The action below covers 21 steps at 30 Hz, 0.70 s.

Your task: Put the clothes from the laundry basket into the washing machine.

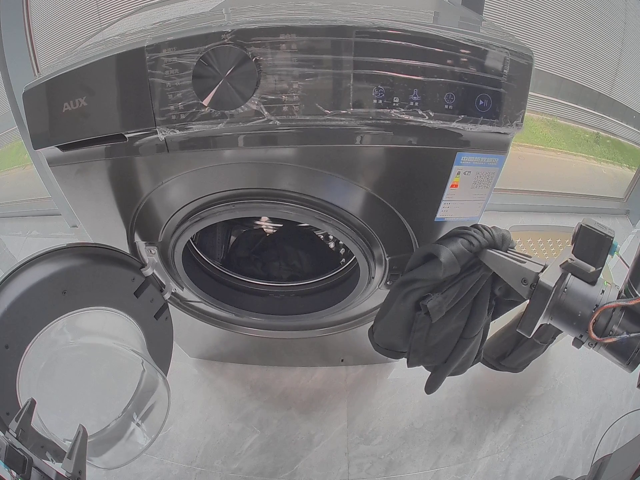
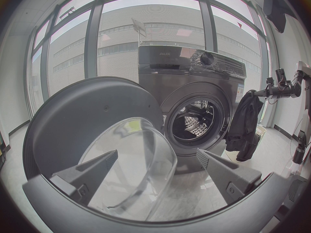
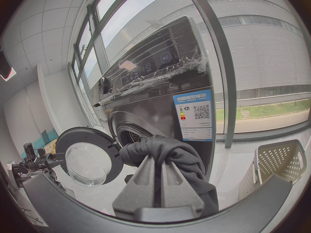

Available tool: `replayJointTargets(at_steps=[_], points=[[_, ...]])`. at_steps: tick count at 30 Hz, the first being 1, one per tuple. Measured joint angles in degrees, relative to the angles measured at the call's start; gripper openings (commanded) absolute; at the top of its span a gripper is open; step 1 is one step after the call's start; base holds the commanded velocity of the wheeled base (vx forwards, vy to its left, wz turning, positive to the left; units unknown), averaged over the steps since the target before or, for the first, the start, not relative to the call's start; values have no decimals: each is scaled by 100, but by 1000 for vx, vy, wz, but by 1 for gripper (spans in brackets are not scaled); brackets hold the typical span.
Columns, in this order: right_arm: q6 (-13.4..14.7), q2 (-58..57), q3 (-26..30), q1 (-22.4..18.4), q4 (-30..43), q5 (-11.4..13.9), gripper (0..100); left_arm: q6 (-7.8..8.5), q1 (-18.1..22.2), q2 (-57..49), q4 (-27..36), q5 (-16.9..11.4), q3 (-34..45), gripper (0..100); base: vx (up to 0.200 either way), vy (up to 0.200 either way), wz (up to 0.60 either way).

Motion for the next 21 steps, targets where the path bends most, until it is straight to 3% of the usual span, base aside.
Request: replayJointTargets(at_steps=[21], points=[[28,0,105,93,2,0,0,32,-5,0,6,18,2,100,0,10,0]])
